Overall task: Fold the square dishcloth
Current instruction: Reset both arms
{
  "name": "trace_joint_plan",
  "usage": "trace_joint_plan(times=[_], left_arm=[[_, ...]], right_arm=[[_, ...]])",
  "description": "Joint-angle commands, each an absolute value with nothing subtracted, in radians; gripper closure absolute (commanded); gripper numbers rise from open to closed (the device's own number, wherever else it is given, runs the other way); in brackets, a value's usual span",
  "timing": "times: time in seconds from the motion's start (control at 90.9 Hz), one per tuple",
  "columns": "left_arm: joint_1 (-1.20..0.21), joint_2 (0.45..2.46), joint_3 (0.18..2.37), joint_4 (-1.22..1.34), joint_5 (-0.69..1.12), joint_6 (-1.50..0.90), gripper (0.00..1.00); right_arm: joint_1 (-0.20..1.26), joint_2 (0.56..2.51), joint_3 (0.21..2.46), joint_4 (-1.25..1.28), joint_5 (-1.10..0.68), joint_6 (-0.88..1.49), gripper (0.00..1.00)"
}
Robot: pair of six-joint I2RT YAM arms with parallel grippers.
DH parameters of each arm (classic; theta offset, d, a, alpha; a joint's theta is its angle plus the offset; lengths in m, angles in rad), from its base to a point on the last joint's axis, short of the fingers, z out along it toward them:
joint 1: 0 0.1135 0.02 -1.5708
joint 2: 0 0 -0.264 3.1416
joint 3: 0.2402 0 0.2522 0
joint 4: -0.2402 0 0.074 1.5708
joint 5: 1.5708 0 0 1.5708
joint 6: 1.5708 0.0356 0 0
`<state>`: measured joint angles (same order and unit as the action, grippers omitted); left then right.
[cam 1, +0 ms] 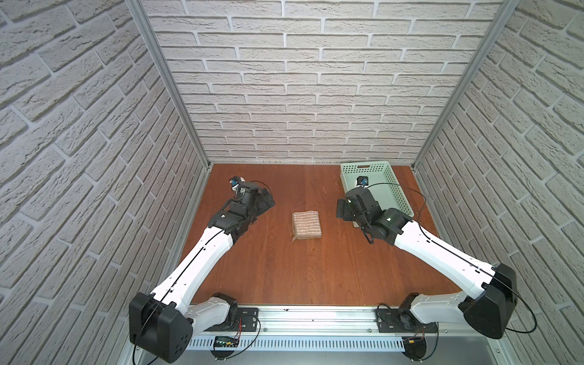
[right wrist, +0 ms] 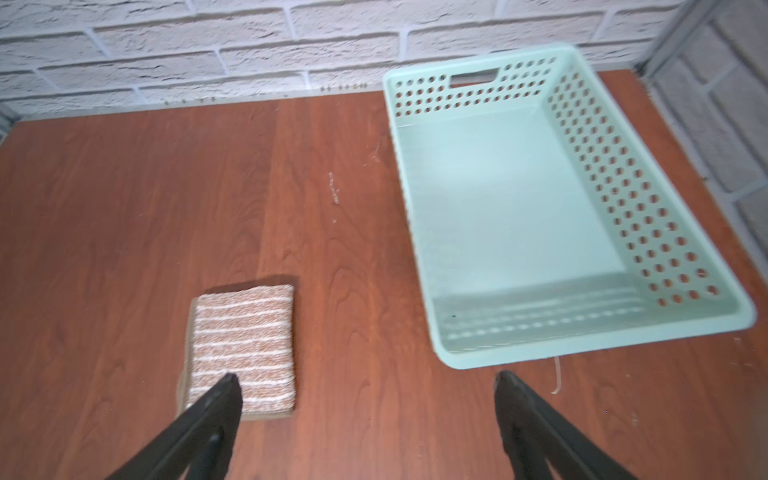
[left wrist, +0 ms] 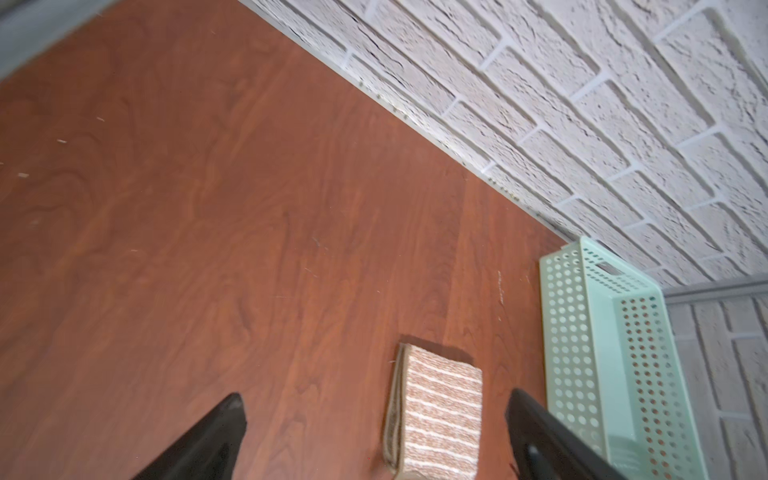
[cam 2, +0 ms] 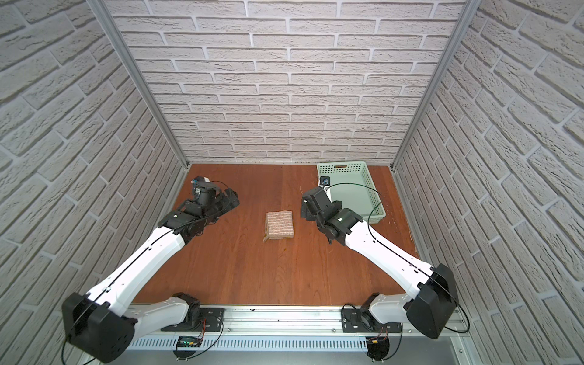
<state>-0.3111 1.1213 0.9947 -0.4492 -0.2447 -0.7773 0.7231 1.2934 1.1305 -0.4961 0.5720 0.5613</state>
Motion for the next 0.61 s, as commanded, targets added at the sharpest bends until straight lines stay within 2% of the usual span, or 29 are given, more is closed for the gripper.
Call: trace_joint_plan(times=[0.0,0.132,0.374,0.594], left_arm=[[-0.288,1.049,0.938,-0.482,-0.394,-0.726,0.02],[-0.274,0.955,0.868,-0.467,-0.511,-0.708,0.02],[-0.248,0.852,0.782,-0.445,-0.668,-0.656,0.02],[-0.200,0.806,0.705,-0.357,-0.732,-0.609,0.02]], right_arm=[[0.689,1.224,1.063,-0.420,0.701,0.508,0.02],[0.654,1.164,0.984,-0.313,0.747,0.440,0.00],[0.550,1.141,0.947,-0.319,0.781,0.408,0.01],[0.487,1.097,0.790,-0.077,0.775,0.289,0.01]])
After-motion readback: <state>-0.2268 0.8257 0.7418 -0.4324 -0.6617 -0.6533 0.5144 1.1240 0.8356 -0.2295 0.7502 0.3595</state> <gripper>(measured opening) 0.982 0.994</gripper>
